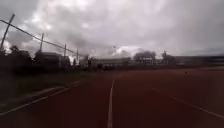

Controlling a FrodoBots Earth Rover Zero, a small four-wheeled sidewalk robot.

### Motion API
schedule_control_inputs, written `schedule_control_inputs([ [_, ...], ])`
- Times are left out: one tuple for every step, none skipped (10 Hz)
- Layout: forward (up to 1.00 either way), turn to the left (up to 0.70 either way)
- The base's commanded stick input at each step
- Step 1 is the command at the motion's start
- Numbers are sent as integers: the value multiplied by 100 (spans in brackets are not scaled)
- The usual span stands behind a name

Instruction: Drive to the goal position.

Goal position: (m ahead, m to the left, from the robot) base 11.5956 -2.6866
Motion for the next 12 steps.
schedule_control_inputs([
  [50,-48],
  [50,-50],
  [50,-50],
  [50,-50],
  [50,-50],
  [50,-50],
  [50,-50],
  [50,-50],
  [50,0],
  [50,0],
  [50,0],
  [50,0],
])
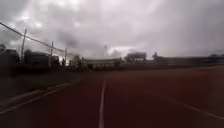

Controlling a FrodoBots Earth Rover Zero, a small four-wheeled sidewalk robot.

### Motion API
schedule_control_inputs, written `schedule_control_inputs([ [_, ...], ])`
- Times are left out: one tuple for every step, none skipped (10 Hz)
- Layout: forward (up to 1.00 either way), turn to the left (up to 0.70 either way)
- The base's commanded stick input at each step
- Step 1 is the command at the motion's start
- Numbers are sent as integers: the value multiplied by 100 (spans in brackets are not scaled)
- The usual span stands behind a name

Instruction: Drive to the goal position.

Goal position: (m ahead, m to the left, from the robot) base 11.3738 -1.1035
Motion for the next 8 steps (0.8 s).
schedule_control_inputs([
  [50,0],
  [50,0],
  [50,0],
  [50,0],
  [50,0],
  [50,0],
  [50,0],
  [50,0],
])
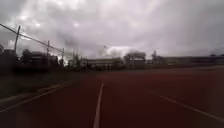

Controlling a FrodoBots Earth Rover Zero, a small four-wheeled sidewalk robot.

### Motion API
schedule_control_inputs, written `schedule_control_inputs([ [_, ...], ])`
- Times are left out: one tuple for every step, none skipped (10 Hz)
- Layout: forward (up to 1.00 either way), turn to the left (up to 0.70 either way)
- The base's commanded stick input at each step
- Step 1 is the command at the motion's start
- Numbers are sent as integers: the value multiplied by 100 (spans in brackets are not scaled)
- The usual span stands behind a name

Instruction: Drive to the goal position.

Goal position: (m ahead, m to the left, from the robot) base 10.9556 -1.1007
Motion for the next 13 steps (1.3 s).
schedule_control_inputs([
  [50,0],
  [50,0],
  [50,0],
  [50,0],
  [50,0],
  [50,0],
  [50,0],
  [50,0],
  [50,0],
  [50,0],
  [50,0],
  [50,0],
  [50,0],
])
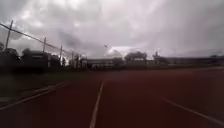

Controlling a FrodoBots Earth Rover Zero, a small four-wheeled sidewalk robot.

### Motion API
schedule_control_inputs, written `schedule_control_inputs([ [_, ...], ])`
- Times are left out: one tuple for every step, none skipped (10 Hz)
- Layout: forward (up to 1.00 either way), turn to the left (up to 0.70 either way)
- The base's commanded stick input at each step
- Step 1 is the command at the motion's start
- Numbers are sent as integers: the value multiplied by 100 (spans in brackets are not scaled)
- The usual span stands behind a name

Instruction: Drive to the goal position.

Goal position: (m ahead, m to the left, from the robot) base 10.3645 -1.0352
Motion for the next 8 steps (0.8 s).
schedule_control_inputs([
  [50,0],
  [50,0],
  [50,0],
  [50,0],
  [50,0],
  [50,0],
  [50,0],
  [50,0],
])
